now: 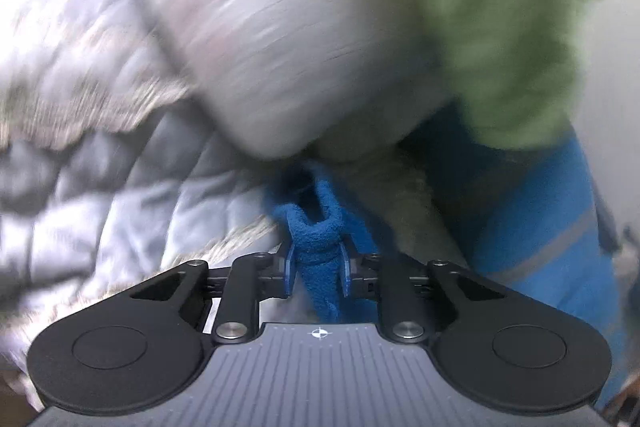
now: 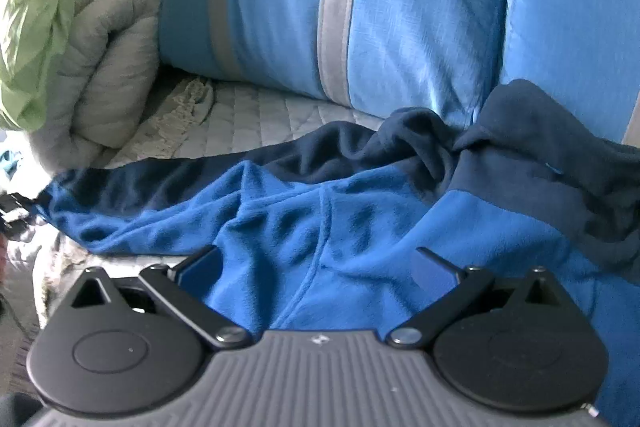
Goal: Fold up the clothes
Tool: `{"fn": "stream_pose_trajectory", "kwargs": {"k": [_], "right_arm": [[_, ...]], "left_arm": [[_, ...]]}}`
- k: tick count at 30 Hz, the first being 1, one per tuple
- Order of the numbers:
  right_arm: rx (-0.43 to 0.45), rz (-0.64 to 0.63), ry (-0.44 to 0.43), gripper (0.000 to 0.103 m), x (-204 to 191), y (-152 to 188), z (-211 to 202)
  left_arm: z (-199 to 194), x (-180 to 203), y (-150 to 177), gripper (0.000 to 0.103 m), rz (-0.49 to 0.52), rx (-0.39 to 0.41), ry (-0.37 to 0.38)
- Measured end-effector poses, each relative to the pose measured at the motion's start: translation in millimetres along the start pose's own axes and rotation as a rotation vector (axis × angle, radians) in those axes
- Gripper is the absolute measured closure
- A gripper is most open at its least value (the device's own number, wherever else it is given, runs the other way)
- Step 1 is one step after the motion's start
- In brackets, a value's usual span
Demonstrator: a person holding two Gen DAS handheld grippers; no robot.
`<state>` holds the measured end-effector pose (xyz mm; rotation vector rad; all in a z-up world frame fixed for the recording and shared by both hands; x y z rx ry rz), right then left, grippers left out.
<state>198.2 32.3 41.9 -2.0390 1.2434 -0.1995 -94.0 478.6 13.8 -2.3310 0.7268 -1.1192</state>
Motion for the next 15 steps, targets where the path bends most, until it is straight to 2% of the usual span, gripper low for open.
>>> {"fn": "stream_pose_trajectory", "kwargs": {"k": [4,7,9,12,15], "right_arm": [[0.012,-0.020,0.014,0.003,-1,3,20],[0.056,-0.051,0.016,0.005,-6,1,34],[0.089,-0.082,0.029,0.012,-10,0,42],[0.132,-0.118,0.038,0.026,-19,-1,54],[0.165,-0.126,0.010,0.028,-34,2,63]], "left_arm": [[-35,69,-11,0.083,0.275,0.068,0.011],[-56,124,-27,0.083,0.421,0.139,0.038],[-67,160,-40,0.083,0.510,0.194,0.060],[-73,202,-72,0.084,0.585,0.303,0.061],[-74,228,-105,0.085,0.576,0.392,0.041]]}}
Point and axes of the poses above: each gripper's, at about its wrist camera, not at the fingertips, and z roughly the way its jaws point, x to its right, y to its underside, the point moved 7 cm from there along z, roughly the way its jaws point, and after that the axes turned 3 degrees about -y, right-handed, at the moved point
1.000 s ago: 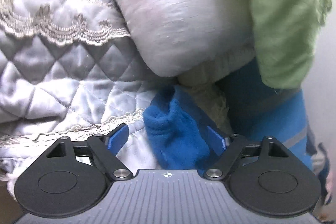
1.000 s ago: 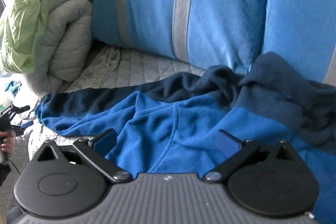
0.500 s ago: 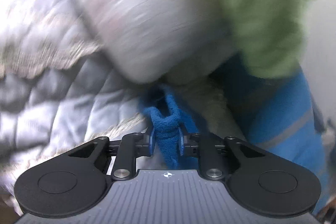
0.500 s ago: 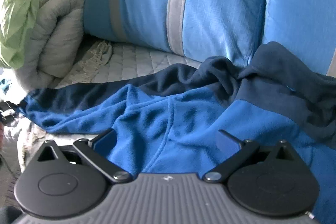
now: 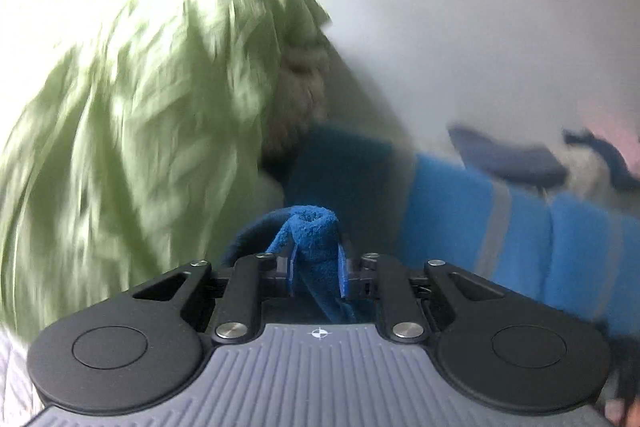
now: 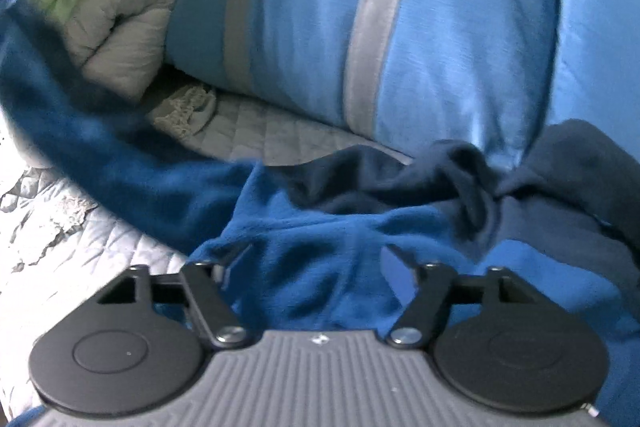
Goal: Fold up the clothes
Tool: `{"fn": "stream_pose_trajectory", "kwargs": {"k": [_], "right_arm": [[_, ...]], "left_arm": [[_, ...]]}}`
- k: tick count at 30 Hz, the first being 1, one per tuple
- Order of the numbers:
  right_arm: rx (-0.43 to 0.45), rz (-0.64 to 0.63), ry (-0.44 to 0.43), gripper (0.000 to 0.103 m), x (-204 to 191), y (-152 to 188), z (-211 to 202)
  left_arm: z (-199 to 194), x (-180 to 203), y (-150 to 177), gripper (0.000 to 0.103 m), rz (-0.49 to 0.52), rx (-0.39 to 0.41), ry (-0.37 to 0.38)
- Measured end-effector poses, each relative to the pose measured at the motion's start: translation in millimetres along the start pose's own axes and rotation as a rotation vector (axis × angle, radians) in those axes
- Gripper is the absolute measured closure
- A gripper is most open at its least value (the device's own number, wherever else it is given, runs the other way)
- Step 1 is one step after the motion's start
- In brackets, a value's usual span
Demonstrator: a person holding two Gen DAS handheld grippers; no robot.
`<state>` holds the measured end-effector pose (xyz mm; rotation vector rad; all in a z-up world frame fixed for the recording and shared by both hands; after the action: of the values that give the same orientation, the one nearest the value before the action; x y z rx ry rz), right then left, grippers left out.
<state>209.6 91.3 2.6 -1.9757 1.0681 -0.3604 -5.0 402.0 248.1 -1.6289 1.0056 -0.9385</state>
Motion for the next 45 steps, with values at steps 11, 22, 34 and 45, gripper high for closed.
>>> {"fn": "stream_pose_trajectory", "kwargs": {"k": [11,22,34,45], "right_arm": [[-0.067,-0.165,-0.031,0.037,-64,35,53],[-0.045,-0.297,-0.052,0.021,-62,39,17],[0.138,-0.212,0.089,0.053,-52,9,-14],[0.011,-0.482,0.330,0.090,-56,48,25]], "left_arm": [[43,38,-54,0.087,-0.001,0.117,-0.118],[77,60,-67,0.087,0.024,0.114,-0.172],[79,54,-63,0.087,-0.016,0.089,-0.190],[105,42,-56,0.088,-0.005,0.030,-0.223]]}}
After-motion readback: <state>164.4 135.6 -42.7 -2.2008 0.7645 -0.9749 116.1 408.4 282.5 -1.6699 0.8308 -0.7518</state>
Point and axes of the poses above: each gripper's, at about its wrist camera, not at the fingertips, and z roughly the way its jaws point, x to its right, y to its underside, the point moved 7 cm from there along z, roughly the way its jaws point, and after that the axes turned 3 degrees about -y, right-handed, at the moved point
